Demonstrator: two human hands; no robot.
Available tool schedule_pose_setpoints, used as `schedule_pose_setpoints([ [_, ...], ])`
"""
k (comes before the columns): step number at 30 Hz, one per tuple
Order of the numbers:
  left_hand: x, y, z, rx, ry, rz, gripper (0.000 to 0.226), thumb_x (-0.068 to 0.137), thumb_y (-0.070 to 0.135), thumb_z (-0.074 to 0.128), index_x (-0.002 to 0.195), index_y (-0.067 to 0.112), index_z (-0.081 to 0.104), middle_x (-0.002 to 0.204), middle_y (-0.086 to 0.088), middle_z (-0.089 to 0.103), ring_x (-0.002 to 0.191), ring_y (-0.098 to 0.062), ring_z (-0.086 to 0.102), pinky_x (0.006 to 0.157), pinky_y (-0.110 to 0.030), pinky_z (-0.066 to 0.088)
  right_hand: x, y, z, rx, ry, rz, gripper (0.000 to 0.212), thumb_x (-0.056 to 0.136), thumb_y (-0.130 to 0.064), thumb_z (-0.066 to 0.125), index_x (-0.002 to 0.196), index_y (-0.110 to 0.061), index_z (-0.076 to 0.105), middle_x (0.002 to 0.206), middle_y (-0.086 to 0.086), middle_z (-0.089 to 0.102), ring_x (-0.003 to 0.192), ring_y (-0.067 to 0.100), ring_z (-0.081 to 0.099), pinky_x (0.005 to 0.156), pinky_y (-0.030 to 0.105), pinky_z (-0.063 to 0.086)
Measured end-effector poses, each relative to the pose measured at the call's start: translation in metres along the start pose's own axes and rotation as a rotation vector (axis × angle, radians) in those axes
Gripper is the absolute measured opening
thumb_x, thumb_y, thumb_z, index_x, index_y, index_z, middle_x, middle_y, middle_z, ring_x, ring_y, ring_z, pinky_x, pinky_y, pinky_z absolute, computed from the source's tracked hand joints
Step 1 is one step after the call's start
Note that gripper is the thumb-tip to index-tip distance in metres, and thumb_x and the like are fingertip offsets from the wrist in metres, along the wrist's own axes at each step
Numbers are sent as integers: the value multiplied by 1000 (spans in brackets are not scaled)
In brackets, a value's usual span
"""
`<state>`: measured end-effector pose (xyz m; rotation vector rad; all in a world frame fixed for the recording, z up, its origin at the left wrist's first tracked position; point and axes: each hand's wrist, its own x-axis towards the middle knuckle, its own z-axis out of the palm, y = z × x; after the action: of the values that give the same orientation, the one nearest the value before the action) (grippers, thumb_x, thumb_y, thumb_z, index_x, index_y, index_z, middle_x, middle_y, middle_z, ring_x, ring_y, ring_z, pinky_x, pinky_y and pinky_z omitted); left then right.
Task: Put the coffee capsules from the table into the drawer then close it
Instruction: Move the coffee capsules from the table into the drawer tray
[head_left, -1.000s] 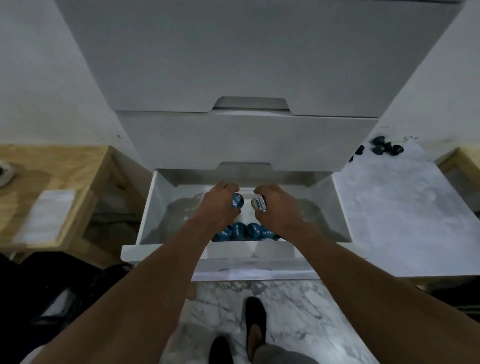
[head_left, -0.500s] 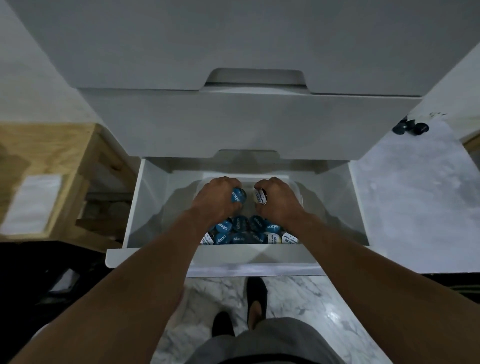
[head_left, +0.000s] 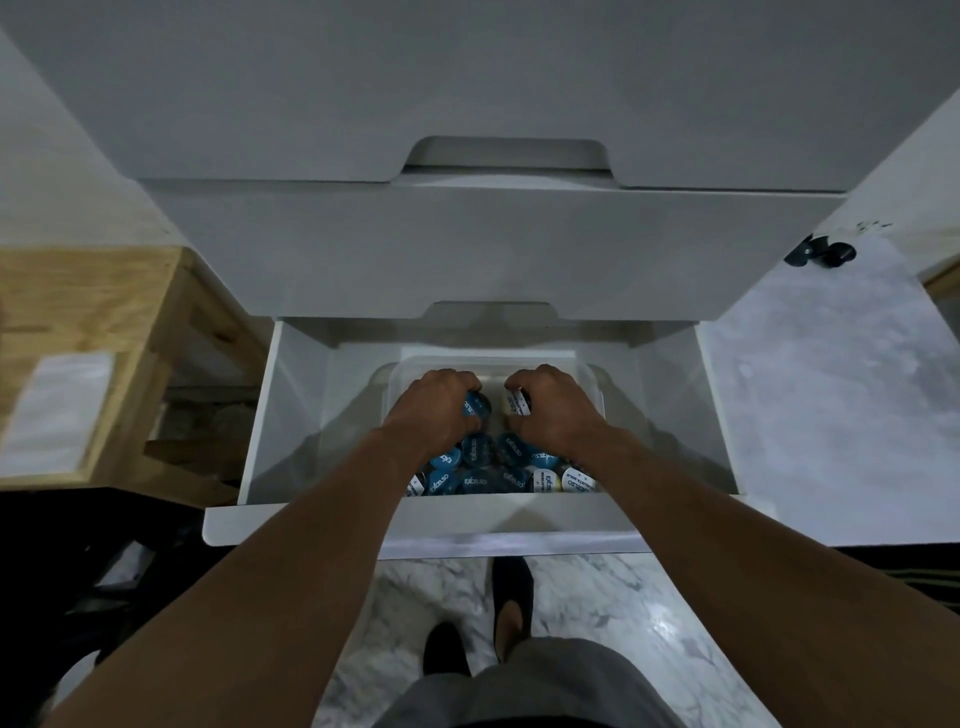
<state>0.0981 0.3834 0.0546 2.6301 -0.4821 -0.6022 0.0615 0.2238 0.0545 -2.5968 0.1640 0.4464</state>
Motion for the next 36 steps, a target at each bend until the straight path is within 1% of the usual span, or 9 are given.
schedule_pose_setpoints([
  [5,2,0,-2,-26,15,1,35,90,22,61,125,16,59,123,-13,62,110,-28,58,95,-34,47,1,-1,-1,3,16,-4,36,89,-13,58,125,-14,59,124,13,58,118,29,52,101,33,40],
  [8,1,-1,-2,-23,7,0,34,90,17,60,125,16,59,120,-14,63,107,-29,60,94,-35,49,0,-3,-2,10,10,-15,35,89,-13,59,123,-14,61,124,12,61,116,28,55,100,33,44],
  [14,-1,-1,-2,-10,-36,18,33,88,21,62,121,19,62,118,-12,65,104,-27,61,91,-35,50,-6,-4,-1,40,-40,-17,34,87,-15,62,121,-15,63,119,10,64,108,24,60,95,30,48],
  [18,-3,1,-4,3,-44,11,34,88,20,62,122,19,61,121,-11,63,108,-28,60,92,-34,50,-7,-6,-3,27,-54,-33,36,87,-14,62,124,-14,61,121,10,64,110,25,59,94,30,47],
  [22,-5,5,-5,3,-12,-22,42,89,19,61,130,17,55,132,-12,56,119,-28,54,102,-34,44,-5,-5,-3,11,-59,-48,42,87,-15,63,128,-13,57,123,12,62,113,26,58,97,31,46],
  [25,-9,7,-6,31,38,-36,42,89,20,61,130,17,55,132,-11,54,117,-28,54,101,-34,43,-5,-4,-6,8,-55,-61,42,87,-16,63,129,-13,55,125,13,60,114,27,56,97,32,45],
  [30,-21,9,-10,93,111,-40,37,88,25,63,125,18,59,126,-10,58,108,-26,58,95,-36,46,-14,-1,-13,-33,3,-75,38,88,-16,62,125,-15,58,125,12,60,114,27,56,97,32,44],
  [33,-36,11,-16,122,153,-20,37,89,27,62,124,18,58,127,-10,58,113,-27,56,97,-37,44,-31,2,-17,-48,59,-65,34,89,-20,60,122,-17,59,124,9,60,112,26,57,91,30,45],
  [36,-55,16,-24,176,210,20,38,91,28,58,127,16,56,127,-11,57,114,-30,55,97,-39,44,-55,1,-22,-90,161,-58,32,89,-22,57,121,-16,59,123,10,59,112,27,56,94,31,43],
])
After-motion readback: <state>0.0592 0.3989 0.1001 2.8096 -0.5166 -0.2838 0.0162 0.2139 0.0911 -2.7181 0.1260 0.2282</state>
